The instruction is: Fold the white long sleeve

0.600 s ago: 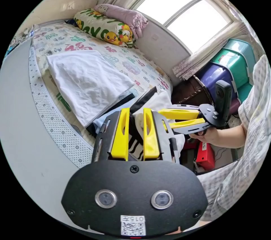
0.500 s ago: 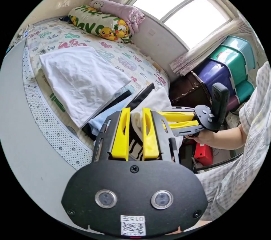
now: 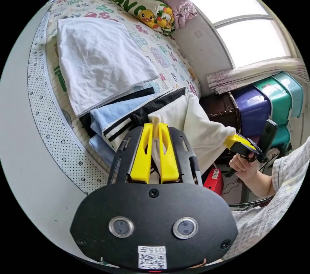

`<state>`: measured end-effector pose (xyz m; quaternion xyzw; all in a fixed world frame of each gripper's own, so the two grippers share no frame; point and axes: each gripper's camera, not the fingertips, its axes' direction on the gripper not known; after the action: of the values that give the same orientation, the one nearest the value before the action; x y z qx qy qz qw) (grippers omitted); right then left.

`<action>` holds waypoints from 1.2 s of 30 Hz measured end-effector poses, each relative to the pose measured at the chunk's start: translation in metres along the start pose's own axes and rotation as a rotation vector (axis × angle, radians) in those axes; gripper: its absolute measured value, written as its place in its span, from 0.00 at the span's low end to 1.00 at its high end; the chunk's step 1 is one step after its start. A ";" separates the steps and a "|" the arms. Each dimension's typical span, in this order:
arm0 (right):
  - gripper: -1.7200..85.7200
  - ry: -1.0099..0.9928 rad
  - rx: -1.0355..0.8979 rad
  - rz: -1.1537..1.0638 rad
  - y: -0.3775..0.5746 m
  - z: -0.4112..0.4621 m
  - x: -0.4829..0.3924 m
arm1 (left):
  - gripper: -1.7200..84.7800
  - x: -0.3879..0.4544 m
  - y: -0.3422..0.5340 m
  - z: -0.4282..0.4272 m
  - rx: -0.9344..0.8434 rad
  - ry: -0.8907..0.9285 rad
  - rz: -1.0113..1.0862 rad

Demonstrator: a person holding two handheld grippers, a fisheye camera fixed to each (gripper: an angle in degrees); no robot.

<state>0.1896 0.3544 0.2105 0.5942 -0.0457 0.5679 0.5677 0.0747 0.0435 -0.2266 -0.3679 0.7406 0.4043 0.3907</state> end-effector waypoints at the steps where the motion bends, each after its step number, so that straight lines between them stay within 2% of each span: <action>1: 0.07 -0.045 0.010 0.016 0.000 -0.007 0.003 | 0.04 0.000 0.006 -0.005 0.018 0.001 0.006; 5: 0.05 -0.141 0.154 0.020 -0.003 -0.078 0.009 | 0.03 0.009 0.065 -0.056 0.169 0.117 0.039; 11: 0.04 -0.291 0.313 -0.057 -0.019 -0.146 -0.021 | 0.02 -0.001 0.205 -0.203 0.505 -0.016 0.004; 15: 0.03 -0.385 0.246 -0.114 -0.038 -0.110 -0.053 | 0.02 -0.016 0.300 -0.298 0.609 -0.232 -0.097; 18: 0.03 -0.496 0.185 -0.134 -0.045 -0.067 -0.079 | 0.02 -0.016 0.356 -0.346 0.649 -0.386 -0.083; 23: 0.03 -0.611 0.160 -0.081 -0.055 -0.015 -0.118 | 0.02 -0.034 0.439 -0.394 0.648 -0.493 -0.113; 29: 0.04 -0.416 0.017 -0.144 -0.111 0.061 -0.153 | 0.03 -0.127 0.495 -0.414 0.632 -0.494 -0.175; 31: 0.04 -0.318 -0.050 -0.115 -0.135 0.113 -0.151 | 0.03 -0.177 0.491 -0.399 0.604 -0.496 -0.174; 34: 0.04 -0.038 -0.149 -0.026 -0.168 0.211 -0.143 | 0.05 -0.269 0.471 -0.350 0.508 -0.590 -0.204; 35: 0.04 0.033 -0.186 0.033 -0.178 0.237 -0.143 | 0.06 -0.302 0.467 -0.332 0.454 -0.607 -0.261; 36: 0.04 0.020 -0.170 0.053 -0.182 0.247 -0.152 | 0.06 -0.325 0.467 -0.318 0.406 -0.592 -0.325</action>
<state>0.4179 0.1492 0.0582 0.5366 -0.1038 0.5827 0.6015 -0.2793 0.0237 0.3202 -0.2632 0.5929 0.2710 0.7112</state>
